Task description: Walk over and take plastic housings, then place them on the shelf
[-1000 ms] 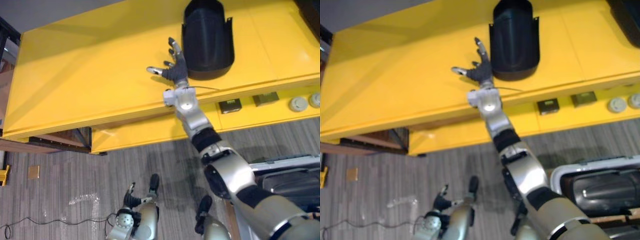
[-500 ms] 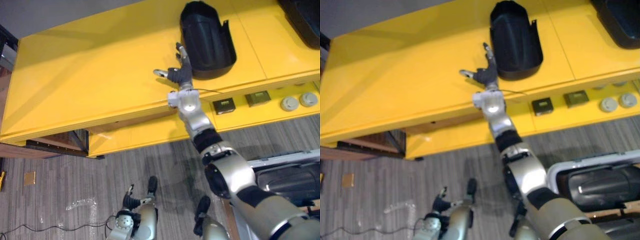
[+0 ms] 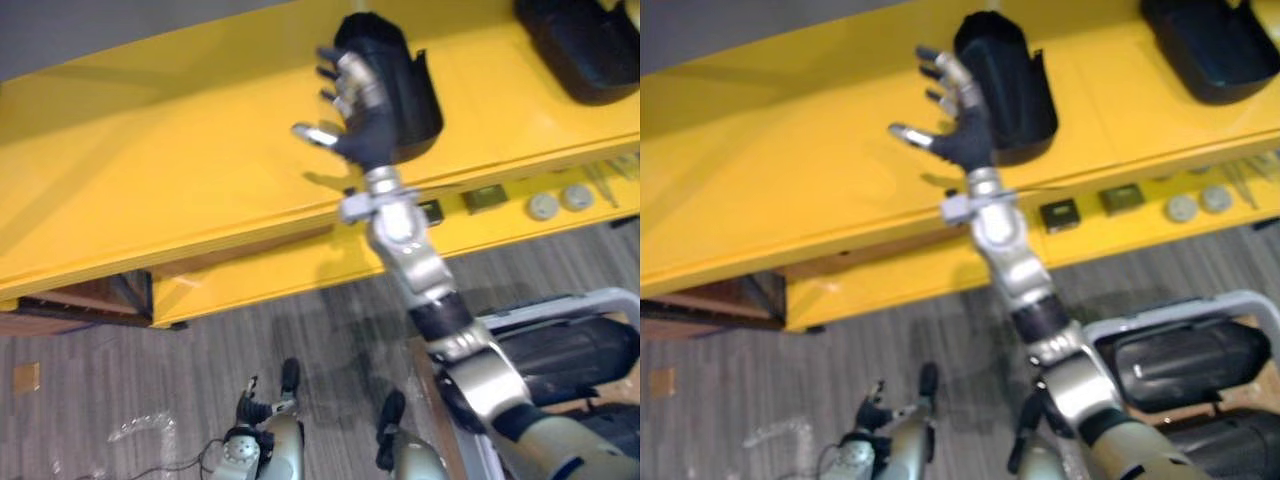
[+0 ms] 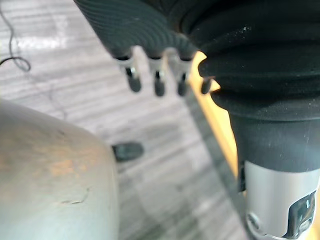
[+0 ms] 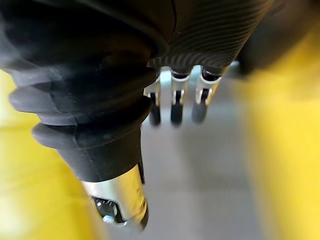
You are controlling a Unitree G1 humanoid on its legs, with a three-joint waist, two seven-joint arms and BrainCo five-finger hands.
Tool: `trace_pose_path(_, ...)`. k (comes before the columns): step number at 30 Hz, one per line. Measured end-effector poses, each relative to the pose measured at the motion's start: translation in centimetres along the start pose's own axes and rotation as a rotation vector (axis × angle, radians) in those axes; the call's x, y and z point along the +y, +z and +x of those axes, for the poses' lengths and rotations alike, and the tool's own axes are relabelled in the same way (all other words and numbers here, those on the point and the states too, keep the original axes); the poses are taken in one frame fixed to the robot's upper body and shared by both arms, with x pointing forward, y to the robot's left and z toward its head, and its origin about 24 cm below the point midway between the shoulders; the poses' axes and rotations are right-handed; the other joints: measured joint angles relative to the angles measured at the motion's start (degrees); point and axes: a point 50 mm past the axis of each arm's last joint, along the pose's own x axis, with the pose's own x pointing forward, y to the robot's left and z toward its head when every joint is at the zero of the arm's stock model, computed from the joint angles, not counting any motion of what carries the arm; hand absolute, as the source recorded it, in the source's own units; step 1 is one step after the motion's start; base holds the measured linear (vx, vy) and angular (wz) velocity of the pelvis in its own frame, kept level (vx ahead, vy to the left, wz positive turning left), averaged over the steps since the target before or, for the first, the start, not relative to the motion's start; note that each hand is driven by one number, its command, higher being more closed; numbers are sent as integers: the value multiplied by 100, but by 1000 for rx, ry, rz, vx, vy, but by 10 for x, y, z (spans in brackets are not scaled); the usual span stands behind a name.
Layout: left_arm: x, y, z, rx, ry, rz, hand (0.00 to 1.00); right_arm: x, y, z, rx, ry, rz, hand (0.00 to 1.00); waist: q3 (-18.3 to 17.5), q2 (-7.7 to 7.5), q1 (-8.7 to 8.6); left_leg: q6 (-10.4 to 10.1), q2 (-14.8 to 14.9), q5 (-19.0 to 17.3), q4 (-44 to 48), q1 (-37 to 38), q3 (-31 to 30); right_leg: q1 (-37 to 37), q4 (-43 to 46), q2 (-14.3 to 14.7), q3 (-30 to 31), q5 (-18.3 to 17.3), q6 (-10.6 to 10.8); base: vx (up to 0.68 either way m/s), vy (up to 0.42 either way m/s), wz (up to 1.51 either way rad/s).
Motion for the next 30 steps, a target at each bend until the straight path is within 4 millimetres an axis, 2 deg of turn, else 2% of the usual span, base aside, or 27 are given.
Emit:
trace_pose_path(1,3,-4,-1,11,5,3,0,-20,15,-18,-36,-41,-16,100,-48,-83,-84,-2,5,-12,-2,77,121,4,-21,12,99,23,-6,4,5,-42)
trace_pose_path(3,4,-8,-2,20,4,2,0,-39,28,-38,-54,-87,-49,100,-53,-91,-210,26,28,-64,-25,133,179,10,-72,42,191,38,0,-14,-4,-34)
trace_pose_path(5,3,-10,-3,30,0,3,0,-51,31,-54,-37,-124,-83,100,-54,-90,-319,47,42,-85,-26,143,290,8,-165,63,245,100,36,-30,4,-26)
trace_pose_path(7,3,-11,-3,35,-11,4,0,-59,23,-76,50,-165,-104,100,-54,-91,-361,58,50,-110,-26,164,371,13,-313,88,368,223,42,-29,15,-27)
trace_pose_path(11,2,-11,-3,32,-19,3,0,-53,3,-98,173,-178,-70,100,-61,-101,-356,62,35,-113,-26,161,375,83,-479,89,377,320,57,-3,10,-2)
trace_pose_path(15,2,-10,-3,24,-19,2,0,-37,-29,-110,315,-162,-30,100,-87,-144,-329,71,-5,-119,-25,137,349,91,-508,55,372,345,52,18,20,5)
trace_pose_path(18,2,-11,-3,28,-22,4,0,-23,-48,-111,382,-123,-25,100,-104,-174,-320,71,-19,-119,-21,126,351,94,-543,43,372,392,53,10,5,0)
trace_pose_path(21,1,-11,-3,26,-23,5,0,-14,-68,-98,423,-75,-61,100,-110,-183,-303,72,-30,-118,-14,121,355,108,-595,36,371,432,60,0,0,0)
trace_pose_path(30,0,-8,-3,13,-29,8,0,-18,-92,-67,461,-65,-156,100,-147,-134,-155,78,-59,-112,-1,131,264,196,-628,14,299,446,67,1,9,5)
